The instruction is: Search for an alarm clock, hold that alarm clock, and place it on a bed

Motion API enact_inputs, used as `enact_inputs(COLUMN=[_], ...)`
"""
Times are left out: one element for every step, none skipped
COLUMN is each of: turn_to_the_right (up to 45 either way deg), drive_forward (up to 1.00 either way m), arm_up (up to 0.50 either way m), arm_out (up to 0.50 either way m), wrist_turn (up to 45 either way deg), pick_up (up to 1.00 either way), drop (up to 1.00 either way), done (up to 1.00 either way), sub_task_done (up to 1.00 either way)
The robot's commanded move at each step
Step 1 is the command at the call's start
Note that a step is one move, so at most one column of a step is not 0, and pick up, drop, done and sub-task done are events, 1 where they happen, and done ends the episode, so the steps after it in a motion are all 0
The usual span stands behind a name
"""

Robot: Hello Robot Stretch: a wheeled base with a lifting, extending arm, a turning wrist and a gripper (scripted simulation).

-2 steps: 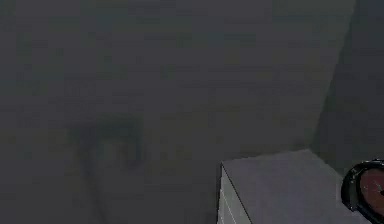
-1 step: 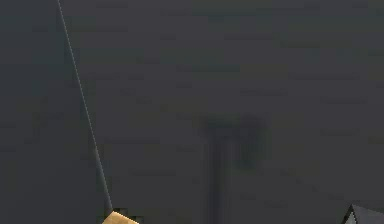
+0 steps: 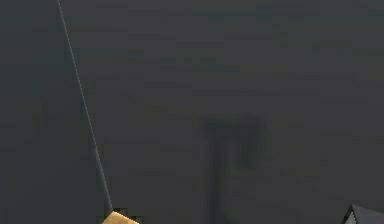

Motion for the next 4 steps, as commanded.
enact_inputs(turn_to_the_right=[0.0,0.0,0.0,0.0], drive_forward=[0.00,0.00,0.00,0.00], arm_up=[0.38,0.00,0.00,0.00], arm_out=[0.00,0.40,0.00,0.00], wrist_turn=[0.0,0.0,45.0,45.0], pick_up=[0.00,0.00,0.00,0.00], drop=[0.00,0.00,0.00,0.00], done=[0.00,0.00,0.00,0.00], sub_task_done=[0.00,0.00,0.00,0.00])
